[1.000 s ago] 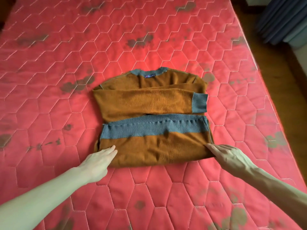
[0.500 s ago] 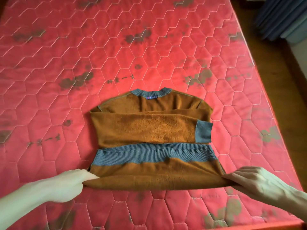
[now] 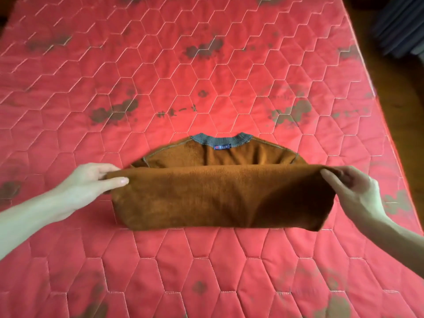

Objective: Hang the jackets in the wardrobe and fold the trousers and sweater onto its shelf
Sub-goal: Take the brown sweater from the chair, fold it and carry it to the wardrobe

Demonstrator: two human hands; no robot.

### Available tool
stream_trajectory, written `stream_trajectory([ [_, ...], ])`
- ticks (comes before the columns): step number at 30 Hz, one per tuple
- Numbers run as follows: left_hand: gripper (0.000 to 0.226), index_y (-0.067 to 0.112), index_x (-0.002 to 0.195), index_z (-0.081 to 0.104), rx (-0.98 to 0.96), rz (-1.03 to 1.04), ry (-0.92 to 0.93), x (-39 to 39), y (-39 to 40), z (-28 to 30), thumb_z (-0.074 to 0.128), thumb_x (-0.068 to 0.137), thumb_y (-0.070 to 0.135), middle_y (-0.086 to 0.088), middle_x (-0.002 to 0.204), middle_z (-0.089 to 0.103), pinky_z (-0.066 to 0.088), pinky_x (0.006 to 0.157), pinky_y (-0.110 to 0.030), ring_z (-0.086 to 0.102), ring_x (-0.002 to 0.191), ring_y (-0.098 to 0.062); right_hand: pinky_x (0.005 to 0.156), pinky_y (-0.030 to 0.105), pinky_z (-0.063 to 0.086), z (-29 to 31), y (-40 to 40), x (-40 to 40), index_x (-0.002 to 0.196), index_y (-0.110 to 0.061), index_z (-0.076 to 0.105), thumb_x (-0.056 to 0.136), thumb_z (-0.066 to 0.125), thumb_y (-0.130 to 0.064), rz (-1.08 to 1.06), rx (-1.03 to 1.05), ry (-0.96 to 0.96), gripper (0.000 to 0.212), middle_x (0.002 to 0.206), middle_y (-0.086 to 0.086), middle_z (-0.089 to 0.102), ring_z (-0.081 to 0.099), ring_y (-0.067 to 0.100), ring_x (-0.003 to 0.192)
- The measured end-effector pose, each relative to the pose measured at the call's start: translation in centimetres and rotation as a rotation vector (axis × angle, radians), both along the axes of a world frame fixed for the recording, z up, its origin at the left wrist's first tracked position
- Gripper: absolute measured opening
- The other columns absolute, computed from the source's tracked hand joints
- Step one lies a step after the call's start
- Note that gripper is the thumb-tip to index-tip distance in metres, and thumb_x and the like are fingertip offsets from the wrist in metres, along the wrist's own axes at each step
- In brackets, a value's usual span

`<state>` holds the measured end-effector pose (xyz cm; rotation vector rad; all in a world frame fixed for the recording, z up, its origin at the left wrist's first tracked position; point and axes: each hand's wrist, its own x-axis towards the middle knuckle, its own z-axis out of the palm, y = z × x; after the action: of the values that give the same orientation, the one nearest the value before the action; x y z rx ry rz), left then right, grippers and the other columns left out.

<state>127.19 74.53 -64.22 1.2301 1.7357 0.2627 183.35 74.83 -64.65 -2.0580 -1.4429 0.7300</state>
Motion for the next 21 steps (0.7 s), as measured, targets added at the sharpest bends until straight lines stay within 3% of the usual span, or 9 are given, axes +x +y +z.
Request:
stream_trajectory([
  [2, 0.014, 0.022, 0.106, 0.079, 0.034, 0.122, -0.06, 0.1, 1.0, -0.7, 0.075, 0.095, 0.03, 0.001, 0.099, 0.08, 0.054, 0.09, -0.038, 0.075, 0.096, -0.018, 0.063, 0.028, 0.046, -1.9, 2.5, -0.7, 0.091, -0.016, 0.07, 0.098, 0.069, -0.034, -0.086, 0.005, 0.045, 0.019, 0.083, 0.006, 0.071, 0.063, 0.02, 0.081],
  [4, 0.009, 0.02, 0.103, 0.077, 0.083, 0.242, -0.08, 0.8, 2.3, -1.8, 0.074, 0.096, 0.025, 0.001, 0.094, 0.08, 0.05, 0.082, -0.031, 0.073, 0.091, -0.017, 0.066, 0.036, 0.041, -3.4, 4.5, -1.7, 0.096, -0.013, 0.064, 0.104, 0.059, -0.034, -0.111, -0.003, 0.053, 0.023, 0.085, 0.005, 0.065, 0.059, 0.026, 0.086],
  [7, 0.004, 0.02, 0.1, 0.071, 0.154, 0.38, -0.059, 2.2, 4.0, -4.0, 0.068, 0.101, 0.022, 0.0, 0.096, 0.076, 0.049, 0.077, -0.03, 0.068, 0.09, -0.017, 0.076, 0.035, 0.035, -5.4, 7.3, -2.9, 0.104, -0.014, 0.055, 0.109, 0.046, -0.036, -0.087, -0.01, -0.032, 0.024, 0.089, 0.004, 0.059, 0.054, 0.028, 0.088],
  [9, 0.006, 0.021, 0.101, 0.067, 0.195, 0.425, 0.009, 2.9, 5.1, -5.6, 0.063, 0.103, 0.025, -0.002, 0.098, 0.072, 0.049, 0.079, -0.035, 0.063, 0.088, -0.019, 0.076, 0.04, 0.038, -6.4, 9.0, -3.5, 0.107, -0.011, 0.05, 0.111, 0.04, -0.04, -0.079, -0.031, -0.104, 0.031, 0.092, 0.013, 0.061, 0.056, 0.034, 0.087],
  [14, 0.012, 0.02, 0.102, 0.055, 0.306, 0.484, 0.191, 3.8, 7.8, -8.3, 0.052, 0.106, 0.031, 0.002, 0.08, 0.051, 0.037, 0.058, -0.035, 0.045, 0.067, -0.017, 0.073, 0.046, 0.038, -8.5, 13.1, -4.3, 0.109, -0.011, 0.043, 0.111, 0.033, -0.045, -0.052, -0.064, -0.293, 0.036, 0.099, 0.029, 0.065, 0.061, 0.049, 0.091],
  [21, 0.02, 0.007, 0.105, 0.054, 0.284, 0.563, 0.222, 5.4, 11.2, -11.2, 0.05, 0.107, 0.027, -0.003, 0.088, 0.049, 0.038, 0.065, -0.036, 0.044, 0.077, -0.021, 0.072, 0.047, 0.037, -12.4, 15.7, -4.1, 0.102, -0.017, 0.036, 0.111, 0.033, -0.044, -0.009, -0.084, -0.42, 0.028, 0.1, 0.032, 0.067, 0.064, 0.053, 0.093],
])
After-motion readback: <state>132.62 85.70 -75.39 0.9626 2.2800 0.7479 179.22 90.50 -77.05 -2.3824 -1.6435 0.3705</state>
